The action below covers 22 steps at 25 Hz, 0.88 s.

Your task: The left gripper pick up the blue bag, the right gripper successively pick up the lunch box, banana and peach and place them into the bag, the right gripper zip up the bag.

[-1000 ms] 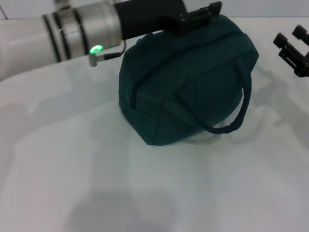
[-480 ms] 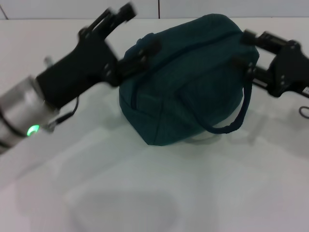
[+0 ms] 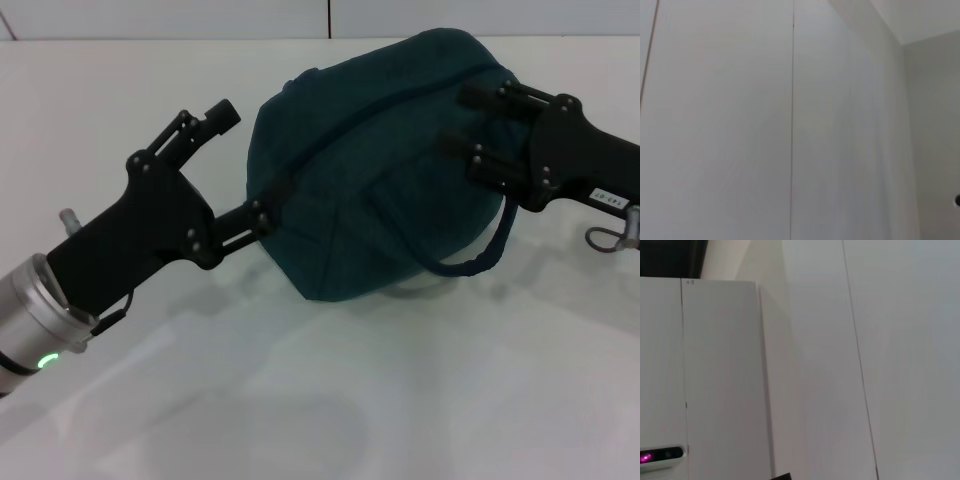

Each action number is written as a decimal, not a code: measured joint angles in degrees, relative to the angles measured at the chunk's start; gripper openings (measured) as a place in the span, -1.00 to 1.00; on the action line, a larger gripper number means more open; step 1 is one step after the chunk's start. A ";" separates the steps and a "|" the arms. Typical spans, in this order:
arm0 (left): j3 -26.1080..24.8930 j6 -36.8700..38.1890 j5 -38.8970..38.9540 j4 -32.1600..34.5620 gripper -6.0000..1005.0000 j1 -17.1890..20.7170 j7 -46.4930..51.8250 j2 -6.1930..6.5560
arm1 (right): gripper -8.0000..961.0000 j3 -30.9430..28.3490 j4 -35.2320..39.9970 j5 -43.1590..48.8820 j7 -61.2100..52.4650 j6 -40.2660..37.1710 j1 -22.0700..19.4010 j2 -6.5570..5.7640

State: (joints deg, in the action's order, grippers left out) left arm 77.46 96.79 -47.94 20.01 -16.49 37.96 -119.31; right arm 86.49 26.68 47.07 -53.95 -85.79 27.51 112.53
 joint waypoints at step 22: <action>0.08 -0.03 -1.30 -1.03 0.77 -0.18 -2.04 0.17 | 0.22 0.04 -0.13 0.04 7.82 1.38 -2.78 2.63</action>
State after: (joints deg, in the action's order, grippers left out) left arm 77.55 96.76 -49.24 18.98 -16.66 35.92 -119.14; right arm 86.53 26.55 47.11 -46.13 -84.40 24.73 115.16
